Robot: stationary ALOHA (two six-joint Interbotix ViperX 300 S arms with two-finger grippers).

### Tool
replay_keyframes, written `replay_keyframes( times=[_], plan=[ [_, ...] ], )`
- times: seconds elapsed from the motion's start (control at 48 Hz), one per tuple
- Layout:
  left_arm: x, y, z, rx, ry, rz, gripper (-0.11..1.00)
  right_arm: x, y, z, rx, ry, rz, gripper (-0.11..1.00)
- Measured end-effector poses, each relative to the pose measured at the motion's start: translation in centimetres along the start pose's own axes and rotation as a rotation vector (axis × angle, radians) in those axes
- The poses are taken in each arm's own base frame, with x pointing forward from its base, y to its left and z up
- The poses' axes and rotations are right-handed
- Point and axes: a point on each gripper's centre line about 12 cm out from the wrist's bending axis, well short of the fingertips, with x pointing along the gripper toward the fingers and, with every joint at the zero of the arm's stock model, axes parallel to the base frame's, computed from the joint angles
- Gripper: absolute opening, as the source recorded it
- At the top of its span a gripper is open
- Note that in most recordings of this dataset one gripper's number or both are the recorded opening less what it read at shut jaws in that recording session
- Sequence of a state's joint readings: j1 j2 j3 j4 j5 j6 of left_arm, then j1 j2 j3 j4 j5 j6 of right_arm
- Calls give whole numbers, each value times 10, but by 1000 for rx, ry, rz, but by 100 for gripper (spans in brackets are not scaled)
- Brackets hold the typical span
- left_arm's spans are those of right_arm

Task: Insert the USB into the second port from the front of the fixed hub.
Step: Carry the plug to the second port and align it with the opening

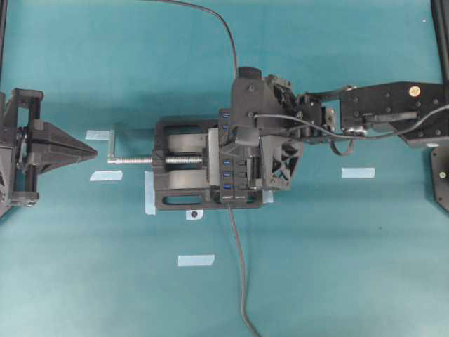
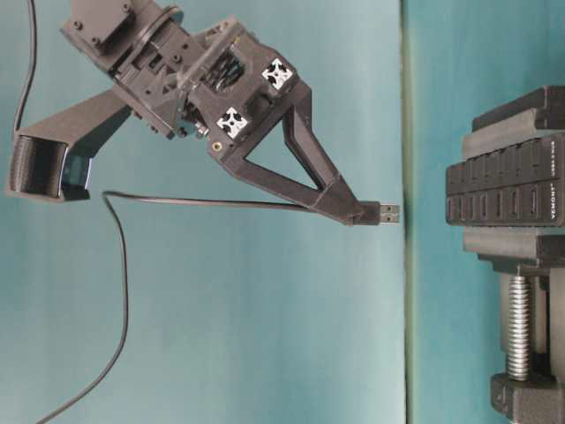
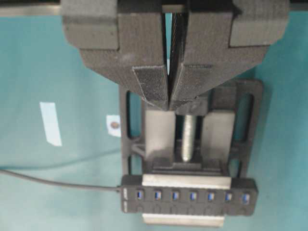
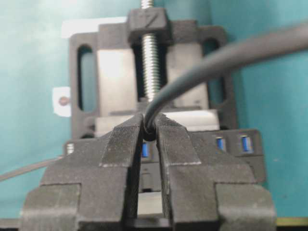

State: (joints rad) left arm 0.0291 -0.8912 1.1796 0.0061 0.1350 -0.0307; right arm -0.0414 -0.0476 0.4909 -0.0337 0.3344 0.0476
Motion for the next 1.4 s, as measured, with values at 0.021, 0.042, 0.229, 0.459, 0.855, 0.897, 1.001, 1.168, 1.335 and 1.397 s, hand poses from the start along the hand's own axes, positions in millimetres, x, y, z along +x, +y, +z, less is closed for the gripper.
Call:
replay_keyframes(
  times=[0.021,0.042,0.229,0.459,0.855,0.897,1.001,1.168,1.335,1.397],
  plan=[
    [0,0,0,0,-2,0,0,1,1,0,1,2,2,9],
    [0,0,0,0,-2,0,0,1,2,-1,0,3,3,9],
    [0,0,0,0,0,0,0,8,7,-6,-9,26,12,9],
    [0,0,0,-2,0,0,0,14,11,-10,-13,42,17,9],
    [0,0,0,-2,-2,0,0,26,11,-18,-15,74,18,9],
    [0,0,0,-2,-2,0,0,27,11,-19,-16,78,18,9],
    [0,0,-1,-2,2,0,0,29,12,-21,-17,84,19,9],
    [0,0,-1,-2,3,0,0,31,14,-22,-20,89,21,9],
    [0,0,-1,-2,3,0,0,32,16,-23,-21,94,26,9],
    [0,0,-1,-2,3,0,0,33,17,-24,-18,97,29,9]
  ],
)
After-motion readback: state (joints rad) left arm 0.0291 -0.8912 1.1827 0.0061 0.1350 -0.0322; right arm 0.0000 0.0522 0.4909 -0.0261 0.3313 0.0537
